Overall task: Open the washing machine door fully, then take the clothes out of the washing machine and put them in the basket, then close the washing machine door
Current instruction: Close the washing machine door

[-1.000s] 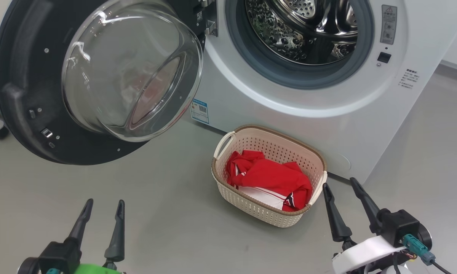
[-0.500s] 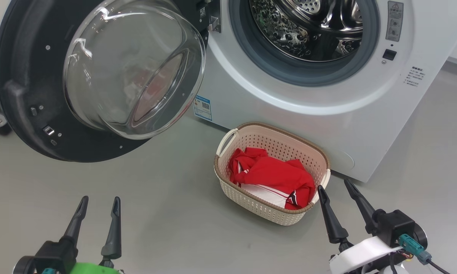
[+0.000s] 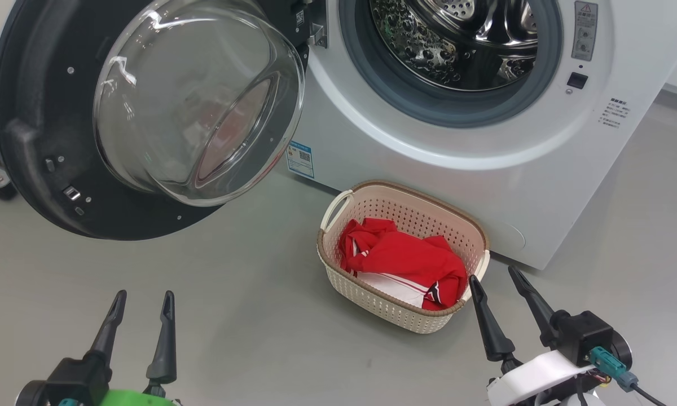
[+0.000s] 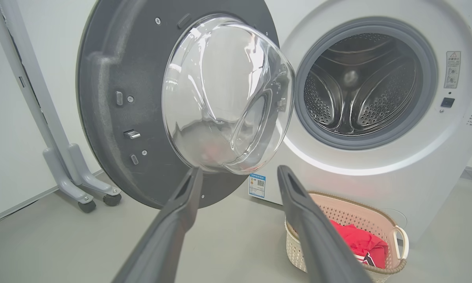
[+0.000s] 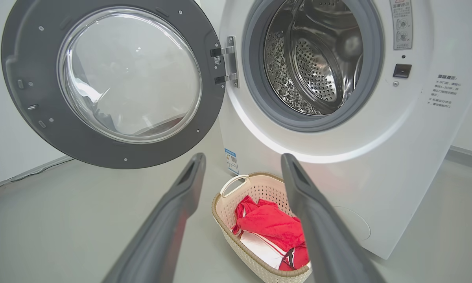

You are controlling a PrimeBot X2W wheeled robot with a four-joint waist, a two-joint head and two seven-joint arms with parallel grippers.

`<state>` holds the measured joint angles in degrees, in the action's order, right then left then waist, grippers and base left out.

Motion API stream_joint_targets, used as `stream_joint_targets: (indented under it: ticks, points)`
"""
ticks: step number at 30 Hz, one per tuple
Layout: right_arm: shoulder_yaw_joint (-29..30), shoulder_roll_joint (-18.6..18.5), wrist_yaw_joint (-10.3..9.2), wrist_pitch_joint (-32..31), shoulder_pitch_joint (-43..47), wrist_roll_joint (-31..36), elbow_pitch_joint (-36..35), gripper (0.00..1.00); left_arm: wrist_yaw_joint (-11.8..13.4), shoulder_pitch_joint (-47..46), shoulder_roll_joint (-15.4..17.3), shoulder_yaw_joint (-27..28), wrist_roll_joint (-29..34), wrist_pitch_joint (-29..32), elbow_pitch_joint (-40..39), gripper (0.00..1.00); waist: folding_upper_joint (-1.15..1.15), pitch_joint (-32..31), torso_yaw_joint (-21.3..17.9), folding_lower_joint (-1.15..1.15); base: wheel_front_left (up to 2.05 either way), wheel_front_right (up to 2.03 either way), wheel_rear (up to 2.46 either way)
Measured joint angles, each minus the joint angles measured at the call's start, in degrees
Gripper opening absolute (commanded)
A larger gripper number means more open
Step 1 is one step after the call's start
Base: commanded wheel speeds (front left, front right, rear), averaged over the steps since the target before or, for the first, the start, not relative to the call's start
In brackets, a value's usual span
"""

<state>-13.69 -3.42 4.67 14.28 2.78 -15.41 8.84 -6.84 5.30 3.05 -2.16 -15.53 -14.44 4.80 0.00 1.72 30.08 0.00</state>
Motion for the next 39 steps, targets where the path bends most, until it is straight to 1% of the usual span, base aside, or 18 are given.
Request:
stream_joint_targets:
  ticks: [3, 35, 37, 39]
  points:
    - [0.0, 0.0, 0.3, 0.0, 0.0, 0.0, 0.12, 1.0, 0.0, 0.02, -0.04, 0.12, 0.0, 0.0, -0.05, 1.0, 0.0, 0.14, 0.01, 0.0, 0.0, 0.0, 0.0]
    - [0.14, 0.02, 0.3, 0.0, -0.44, 0.0, 0.31, 1.0, 0.0, 0.07, -0.27, 0.46, 0.02, 0.0, -0.32, 1.0, 0.0, 0.9, 0.12, 0.0, 0.0, 0.0, 0.0]
    - [0.14, 0.02, 0.3, 0.0, -0.44, 0.0, 0.31, 1.0, 0.0, 0.07, -0.31, 0.73, 0.12, 0.0, -0.91, 0.0, 0.0, 0.97, 0.14, 0.0, 0.0, 0.0, 0.0]
    - [0.13, 0.02, 0.3, 0.0, -0.44, 0.0, 0.31, 1.0, 0.0, 0.06, -0.31, 0.85, 0.15, 0.0, -1.19, 0.0, 0.0, 1.04, 0.16, 0.0, 0.0, 0.0, 0.0]
